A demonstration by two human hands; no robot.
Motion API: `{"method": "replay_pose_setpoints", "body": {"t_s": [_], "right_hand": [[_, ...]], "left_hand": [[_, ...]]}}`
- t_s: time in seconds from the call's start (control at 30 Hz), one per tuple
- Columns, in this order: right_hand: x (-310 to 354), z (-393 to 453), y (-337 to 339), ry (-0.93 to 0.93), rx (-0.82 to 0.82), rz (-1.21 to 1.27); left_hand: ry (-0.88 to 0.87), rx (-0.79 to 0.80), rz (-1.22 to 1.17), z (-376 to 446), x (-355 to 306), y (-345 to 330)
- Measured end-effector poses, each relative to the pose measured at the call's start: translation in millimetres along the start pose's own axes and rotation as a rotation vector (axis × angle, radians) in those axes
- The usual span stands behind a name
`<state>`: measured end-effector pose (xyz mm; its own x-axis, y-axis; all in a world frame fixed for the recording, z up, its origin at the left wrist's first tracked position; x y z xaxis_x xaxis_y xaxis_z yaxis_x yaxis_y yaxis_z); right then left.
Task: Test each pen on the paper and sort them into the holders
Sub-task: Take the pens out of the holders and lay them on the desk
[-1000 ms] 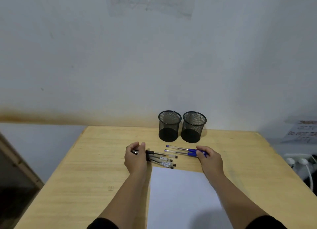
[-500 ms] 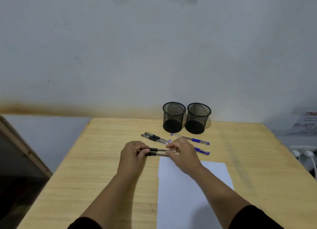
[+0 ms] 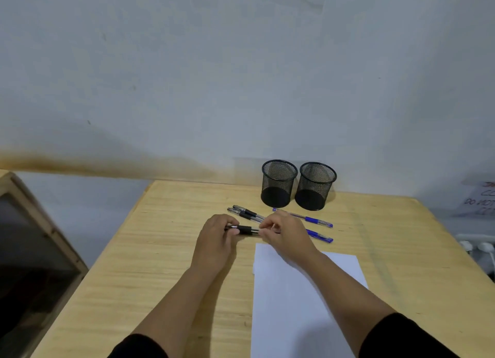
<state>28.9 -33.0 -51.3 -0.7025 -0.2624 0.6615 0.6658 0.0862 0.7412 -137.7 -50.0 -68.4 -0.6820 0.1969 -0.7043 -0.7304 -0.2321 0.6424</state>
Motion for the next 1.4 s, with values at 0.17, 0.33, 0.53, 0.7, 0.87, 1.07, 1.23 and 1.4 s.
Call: {"method": "replay_pose_setpoints", "body": {"t_s": [0.17,0.33,0.53,0.7,0.87,1.07,1.23,1.4], "right_hand": [[6,-13,30,-0.173,-0.084,0.826],[20,-29,16,-0.144,-0.064,1.052],[32,-51,15,-0.058,-0.088,0.803],[13,-67,45,-0.12,-0.289,0.962],[-5,-74,51,-0.171,-0.257,0.978],[-6,-88,19,-0.243,-0.211,1.003],[-20,-95,14,-0.336,-0.24,1.027],[-19,-100,8,-0.326,-0.16,1.078]], "left_hand": [[0.155,-0.123,-0.341,-5,-19,17],[0.104,-0.052,-0.399,-12,-49,11],[0.04,0.091,-0.455,-22,-58,11],[0.267,-0.182,-0.348,-32,-1,53],[0.242,-0.004,-0.18,-44,2,42],[0.207,0.007,-0.048,-42,2,6],[0.101,-0.052,0.073,-40,-5,-1],[0.024,0.009,0.003,-49,-28,-3]]}}
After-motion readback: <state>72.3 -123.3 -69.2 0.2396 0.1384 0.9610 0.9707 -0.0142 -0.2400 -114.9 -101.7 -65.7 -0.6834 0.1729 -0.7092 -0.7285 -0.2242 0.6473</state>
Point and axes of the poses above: each hand's wrist, its own z-axis towards the middle knuckle, its own y-axis out of the back of the hand, x = y × z, the point moved 6 cm from there along z, towards the middle knuckle, and after that the axes turned 3 degrees about x, right-handed, at the moved point
